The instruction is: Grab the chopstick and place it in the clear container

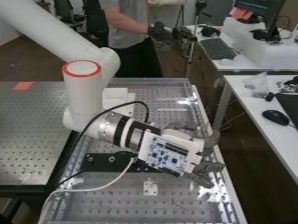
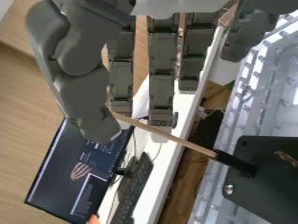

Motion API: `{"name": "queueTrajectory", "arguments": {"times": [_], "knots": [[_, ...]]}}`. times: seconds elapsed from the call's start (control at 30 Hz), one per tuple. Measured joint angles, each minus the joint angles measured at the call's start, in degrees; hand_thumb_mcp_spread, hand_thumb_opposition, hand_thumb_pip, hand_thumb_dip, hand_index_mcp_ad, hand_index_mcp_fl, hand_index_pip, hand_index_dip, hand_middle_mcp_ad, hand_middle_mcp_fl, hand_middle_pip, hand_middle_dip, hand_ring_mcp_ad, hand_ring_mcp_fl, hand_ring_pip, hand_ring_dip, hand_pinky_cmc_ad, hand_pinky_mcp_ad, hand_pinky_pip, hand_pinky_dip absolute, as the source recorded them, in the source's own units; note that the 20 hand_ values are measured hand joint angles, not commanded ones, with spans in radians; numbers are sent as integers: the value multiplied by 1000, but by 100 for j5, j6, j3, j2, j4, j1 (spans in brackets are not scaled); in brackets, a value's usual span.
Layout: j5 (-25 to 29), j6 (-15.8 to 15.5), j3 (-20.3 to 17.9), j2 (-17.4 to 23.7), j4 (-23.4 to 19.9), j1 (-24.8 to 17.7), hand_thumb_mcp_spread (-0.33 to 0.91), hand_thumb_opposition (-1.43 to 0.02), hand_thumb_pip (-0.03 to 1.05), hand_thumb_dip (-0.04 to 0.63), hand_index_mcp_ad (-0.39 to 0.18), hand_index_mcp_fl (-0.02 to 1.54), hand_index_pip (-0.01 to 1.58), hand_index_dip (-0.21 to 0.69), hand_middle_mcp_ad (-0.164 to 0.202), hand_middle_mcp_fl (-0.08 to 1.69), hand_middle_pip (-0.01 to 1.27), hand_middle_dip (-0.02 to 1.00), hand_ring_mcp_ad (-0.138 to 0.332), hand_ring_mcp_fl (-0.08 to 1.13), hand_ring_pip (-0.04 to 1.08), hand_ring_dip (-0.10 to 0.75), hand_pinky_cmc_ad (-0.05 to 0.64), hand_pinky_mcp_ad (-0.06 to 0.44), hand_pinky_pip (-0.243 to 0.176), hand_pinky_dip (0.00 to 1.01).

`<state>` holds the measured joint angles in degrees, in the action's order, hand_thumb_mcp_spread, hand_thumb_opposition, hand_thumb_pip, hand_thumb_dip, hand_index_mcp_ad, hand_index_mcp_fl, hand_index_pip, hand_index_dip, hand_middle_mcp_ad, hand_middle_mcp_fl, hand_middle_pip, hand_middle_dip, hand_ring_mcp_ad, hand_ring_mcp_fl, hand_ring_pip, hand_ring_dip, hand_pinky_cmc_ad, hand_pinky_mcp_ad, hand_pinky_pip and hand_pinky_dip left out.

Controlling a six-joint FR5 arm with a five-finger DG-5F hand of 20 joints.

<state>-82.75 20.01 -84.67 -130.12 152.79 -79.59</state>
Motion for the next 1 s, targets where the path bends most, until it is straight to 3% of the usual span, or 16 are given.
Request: {"name": "queueTrajectory", "arguments": {"times": [0.23, 1.0], "knots": [[14, 202, -83, -2, -105, 8, 534, -810, 559, 326, -154, 552, 709, 218, 77, 799, 291, 654, 86, 326, 103, 342, 283, 251, -108, 138], [138, 172, -23, -10, -97, 2, 550, -810, 517, 326, -185, 689, 693, 222, 75, 894, 262, 672, 80, 353, 103, 342, 283, 248, -105, 138]]}}
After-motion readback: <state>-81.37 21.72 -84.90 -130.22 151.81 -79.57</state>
